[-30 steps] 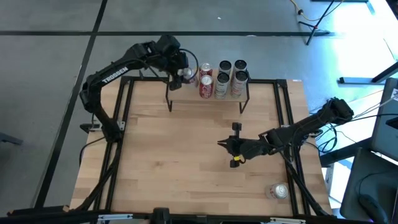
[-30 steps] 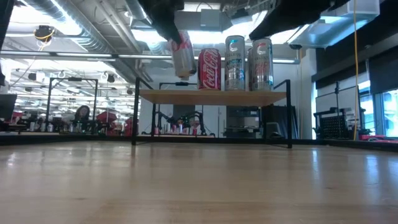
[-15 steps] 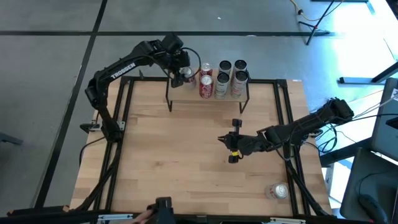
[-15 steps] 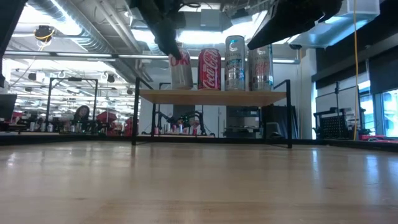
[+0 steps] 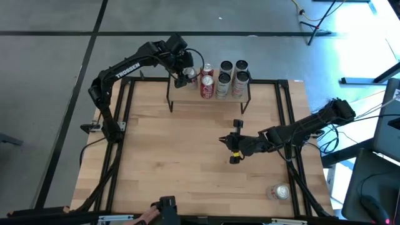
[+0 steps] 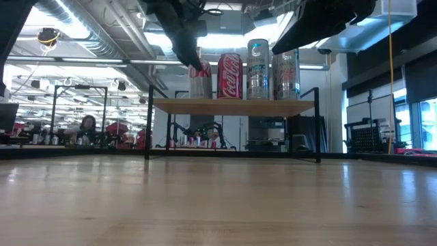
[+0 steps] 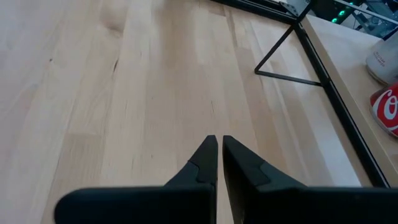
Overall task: Place canned beverage on shelf
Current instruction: Put the top silver soda can on the shelf, then put the silver soda can on the shelf aligned with the other silver soda can
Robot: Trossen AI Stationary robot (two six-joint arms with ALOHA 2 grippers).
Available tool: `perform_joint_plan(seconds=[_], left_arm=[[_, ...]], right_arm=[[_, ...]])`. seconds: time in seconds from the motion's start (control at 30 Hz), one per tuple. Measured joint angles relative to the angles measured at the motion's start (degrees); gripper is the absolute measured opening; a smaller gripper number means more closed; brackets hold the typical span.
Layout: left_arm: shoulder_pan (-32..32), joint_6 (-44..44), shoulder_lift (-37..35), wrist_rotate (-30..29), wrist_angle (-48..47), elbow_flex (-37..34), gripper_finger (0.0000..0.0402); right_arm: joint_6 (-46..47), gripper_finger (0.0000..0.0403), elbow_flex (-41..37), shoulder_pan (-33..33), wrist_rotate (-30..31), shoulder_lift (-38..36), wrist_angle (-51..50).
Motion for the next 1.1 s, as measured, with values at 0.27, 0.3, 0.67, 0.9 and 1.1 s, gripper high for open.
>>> perform_joint_plan(seconds=[0.27, 0.3, 0.67, 0.9, 1.1], left_arm=[[-0.13, 0.11, 0.07, -0.05, 1.02, -0.04, 0.0311], [-0.13, 0.23, 0.07, -0.07, 1.28, -0.04, 0.0316], [-1.28, 1.34, 0.0, -4.5, 2.03, 0.68, 0.0342], [-3.57, 1.32, -0.07, -9.09, -0.88, 8.42, 0.0343], [-6.77, -3.25, -1.11, -7.79, -5.81, 14.52, 0.0343]], right_arm=[[-0.02, 0.0014, 0.0, 0.0, -0.02, 0.0, 0.0], [-0.02, 0.0014, 0.0, 0.0, -0.01, 0.0, 0.0], [-0.04, 0.0014, -0.01, 0.0, 0.0, 0.0, 0.0], [-0.28, 0.0014, 0.0, 0.02, 0.0, 0.0, 0.0], [-0.49, 0.0014, 0.0, 0.02, 0.0, 0.0, 0.0]])
